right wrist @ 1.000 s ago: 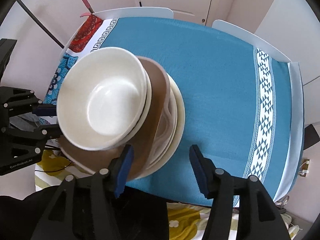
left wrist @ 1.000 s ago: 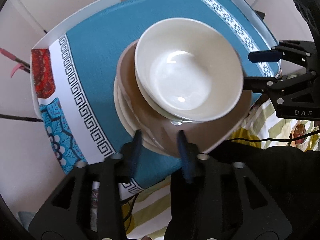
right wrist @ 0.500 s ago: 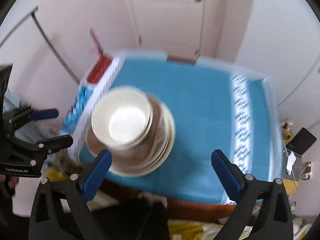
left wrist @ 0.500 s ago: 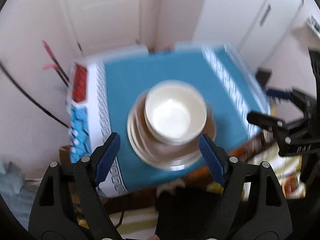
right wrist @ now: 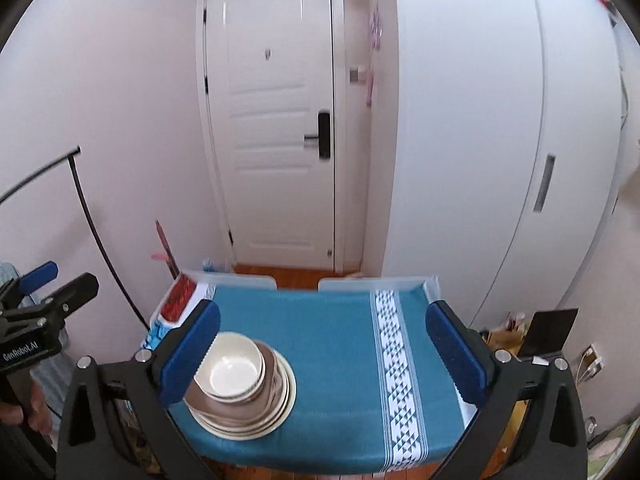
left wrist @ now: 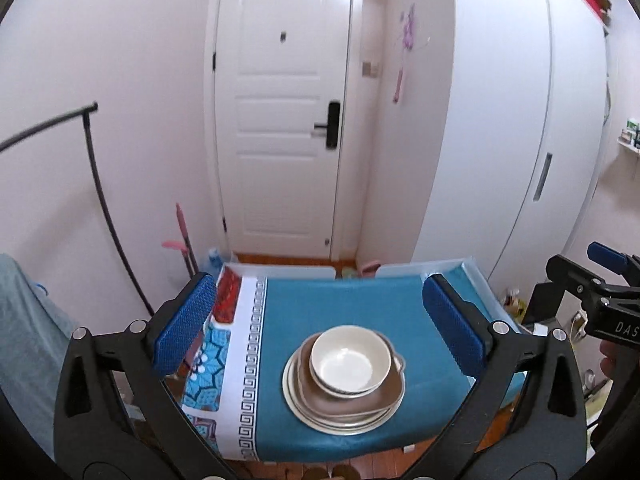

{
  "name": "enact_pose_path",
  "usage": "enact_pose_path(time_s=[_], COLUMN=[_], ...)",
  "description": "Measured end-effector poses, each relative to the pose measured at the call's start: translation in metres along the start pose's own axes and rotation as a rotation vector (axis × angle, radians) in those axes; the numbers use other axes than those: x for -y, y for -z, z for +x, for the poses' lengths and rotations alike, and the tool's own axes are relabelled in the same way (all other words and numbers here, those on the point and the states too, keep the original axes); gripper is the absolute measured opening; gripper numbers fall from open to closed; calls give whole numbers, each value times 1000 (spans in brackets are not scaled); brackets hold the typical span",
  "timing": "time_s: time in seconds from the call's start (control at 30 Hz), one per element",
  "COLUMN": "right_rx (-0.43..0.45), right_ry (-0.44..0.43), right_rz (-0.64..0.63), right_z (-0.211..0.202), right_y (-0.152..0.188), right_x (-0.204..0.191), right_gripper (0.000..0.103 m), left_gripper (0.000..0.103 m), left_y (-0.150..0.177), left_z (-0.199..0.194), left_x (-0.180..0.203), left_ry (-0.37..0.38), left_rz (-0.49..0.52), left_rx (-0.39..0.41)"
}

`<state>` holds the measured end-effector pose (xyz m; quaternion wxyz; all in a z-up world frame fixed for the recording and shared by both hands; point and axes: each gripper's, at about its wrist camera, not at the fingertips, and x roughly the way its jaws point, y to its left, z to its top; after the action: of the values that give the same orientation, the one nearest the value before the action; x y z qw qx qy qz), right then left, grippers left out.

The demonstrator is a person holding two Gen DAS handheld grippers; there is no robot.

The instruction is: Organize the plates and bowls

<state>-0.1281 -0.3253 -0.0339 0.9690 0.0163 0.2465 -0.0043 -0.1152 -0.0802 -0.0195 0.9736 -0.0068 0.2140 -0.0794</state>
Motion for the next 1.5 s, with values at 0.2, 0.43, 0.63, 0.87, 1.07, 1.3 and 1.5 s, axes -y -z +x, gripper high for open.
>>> enact_pose_path(time_s=[0.2,0.43,0.63,0.87,1.07,1.3,1.5], right_rx=[31,50,63,73,73,74,73], right_ry=[-1,13,28,40,44,50,63], right_rz=[0,-3,1,-6,-6,-2,2], right_z=[-18,-29,-34,-36,-33,-32,-30], right_y=[2,5,5,3,2,-1,-5], right_x=[-2,-8,-11,-16,-17,-18,-17], right_gripper=[102,102,102,102,102,102,102], left_gripper=[103,103,103,103,103,103,103], left_y=[2,3,1,-1,-3,-6,-8], left_z=[-17,-30,-39,-43,-42,-42,-41], left_x=[9,16,18,19,18,14,13], left_ry=[-25,-18,-25,-24,-25,-21,-23], left_rz=[38,53,71,83,81,62,58], left_rx=[36,63,83,99,103,118,121])
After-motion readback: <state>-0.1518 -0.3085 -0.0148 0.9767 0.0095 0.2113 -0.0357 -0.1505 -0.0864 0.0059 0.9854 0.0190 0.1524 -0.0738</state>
